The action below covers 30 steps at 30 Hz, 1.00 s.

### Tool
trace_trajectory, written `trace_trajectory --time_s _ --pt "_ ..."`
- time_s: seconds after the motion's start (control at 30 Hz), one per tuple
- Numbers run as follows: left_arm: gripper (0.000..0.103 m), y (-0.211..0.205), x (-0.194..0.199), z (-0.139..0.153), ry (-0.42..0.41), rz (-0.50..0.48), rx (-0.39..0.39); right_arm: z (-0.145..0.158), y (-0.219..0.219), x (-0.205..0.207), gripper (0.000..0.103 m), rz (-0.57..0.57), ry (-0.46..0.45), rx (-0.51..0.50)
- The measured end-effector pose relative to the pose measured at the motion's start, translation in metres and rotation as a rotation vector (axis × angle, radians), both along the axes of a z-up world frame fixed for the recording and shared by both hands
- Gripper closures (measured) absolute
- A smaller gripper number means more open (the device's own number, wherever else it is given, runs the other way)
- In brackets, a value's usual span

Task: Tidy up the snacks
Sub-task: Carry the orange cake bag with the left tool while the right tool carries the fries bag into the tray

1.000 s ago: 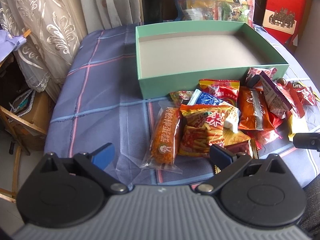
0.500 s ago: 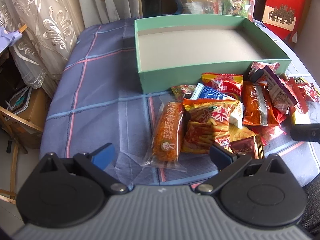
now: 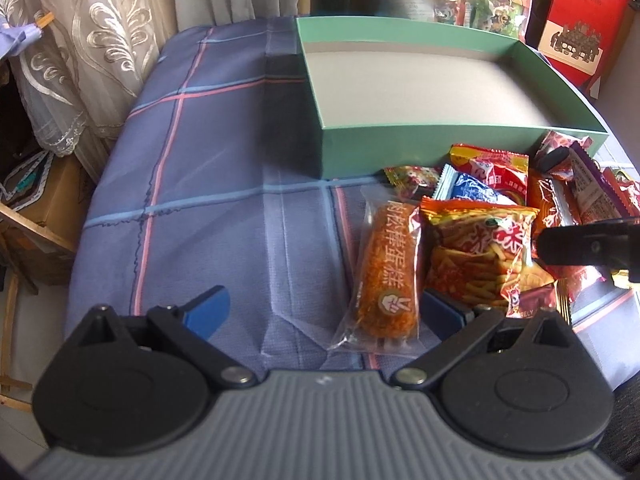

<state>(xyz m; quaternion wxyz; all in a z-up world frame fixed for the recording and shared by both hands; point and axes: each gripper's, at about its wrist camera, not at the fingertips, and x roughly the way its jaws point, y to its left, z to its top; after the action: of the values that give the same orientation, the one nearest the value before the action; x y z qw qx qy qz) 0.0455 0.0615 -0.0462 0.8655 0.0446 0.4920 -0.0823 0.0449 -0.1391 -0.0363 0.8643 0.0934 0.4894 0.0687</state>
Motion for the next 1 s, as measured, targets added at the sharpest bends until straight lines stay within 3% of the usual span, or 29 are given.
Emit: trace_trajectory --time_s 0.23,0.3,0.37,0.6,0.63,0.73,1.0 --pt "0.0 -0.001 0.006 -0.007 0.017 -0.026 -0.015 -0.02 0.022 0.024 0.031 0.02 0.052 0.06" --pt "0.002 -0.003 0.008 -0.009 0.02 -0.041 -0.012 -0.028 0.02 0.023 0.06 0.023 0.061 0.095" --pt "0.007 -0.007 0.009 -0.011 0.024 -0.055 -0.013 -0.029 0.016 0.021 0.069 0.021 0.058 0.106" --pt "0.03 -0.028 0.024 -0.022 0.056 -0.124 -0.025 -0.021 -0.006 0.012 0.07 0.005 0.037 0.083" --pt "0.043 -0.031 0.027 -0.025 0.07 -0.128 -0.03 -0.022 -0.008 0.014 0.07 0.001 0.041 0.084" --pt "0.065 -0.038 0.026 -0.026 0.058 -0.128 -0.016 -0.023 -0.01 0.013 0.07 0.006 0.039 0.09" --pt "0.066 -0.026 0.018 -0.014 0.064 -0.077 -0.037 -0.014 -0.004 0.015 0.074 0.056 -0.006 0.086"
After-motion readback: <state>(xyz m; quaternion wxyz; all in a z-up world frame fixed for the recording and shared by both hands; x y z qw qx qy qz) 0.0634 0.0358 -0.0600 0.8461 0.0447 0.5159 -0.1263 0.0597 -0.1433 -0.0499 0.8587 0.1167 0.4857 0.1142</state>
